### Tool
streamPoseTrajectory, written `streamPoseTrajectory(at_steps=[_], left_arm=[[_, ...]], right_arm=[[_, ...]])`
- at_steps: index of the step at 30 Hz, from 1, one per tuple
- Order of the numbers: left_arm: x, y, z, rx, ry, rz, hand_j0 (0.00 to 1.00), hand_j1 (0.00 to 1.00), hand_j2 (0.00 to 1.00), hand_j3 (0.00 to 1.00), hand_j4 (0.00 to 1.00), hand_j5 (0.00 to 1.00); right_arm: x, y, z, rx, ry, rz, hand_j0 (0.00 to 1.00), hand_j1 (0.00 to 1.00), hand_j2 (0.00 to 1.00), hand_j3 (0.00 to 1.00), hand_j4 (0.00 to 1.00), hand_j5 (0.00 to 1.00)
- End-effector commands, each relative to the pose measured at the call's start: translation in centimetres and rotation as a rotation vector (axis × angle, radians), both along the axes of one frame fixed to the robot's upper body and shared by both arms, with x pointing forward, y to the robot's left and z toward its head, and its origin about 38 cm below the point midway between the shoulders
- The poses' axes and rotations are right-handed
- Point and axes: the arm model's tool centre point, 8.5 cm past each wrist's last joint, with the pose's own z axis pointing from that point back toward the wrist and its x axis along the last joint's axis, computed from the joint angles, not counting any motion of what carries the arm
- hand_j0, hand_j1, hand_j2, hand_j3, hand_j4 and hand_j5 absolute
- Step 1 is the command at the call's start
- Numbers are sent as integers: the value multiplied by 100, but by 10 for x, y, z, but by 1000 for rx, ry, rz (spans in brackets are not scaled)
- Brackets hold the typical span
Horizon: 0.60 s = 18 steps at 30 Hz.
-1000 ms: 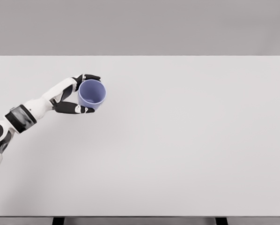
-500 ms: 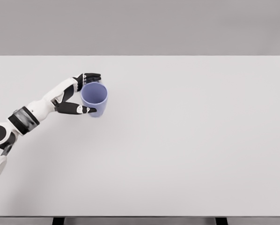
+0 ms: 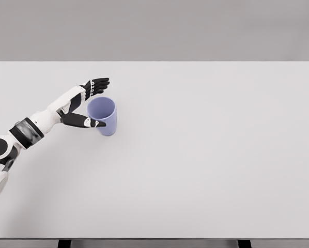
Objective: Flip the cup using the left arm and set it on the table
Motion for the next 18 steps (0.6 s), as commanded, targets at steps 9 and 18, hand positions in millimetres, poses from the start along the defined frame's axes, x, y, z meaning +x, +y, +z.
streamPoseTrajectory(at_steps=[9,18], left_arm=[[-5,7,9,41,-26,-13,100,100,100,100,100,100],[-23,59,52,141,-114,31,100,100,100,100,100,100]], right_arm=[[-1,0,0,0,2,0,100,100,100,100,100,100],[0,0,0,0,0,0,100,100,100,100,100,100]])
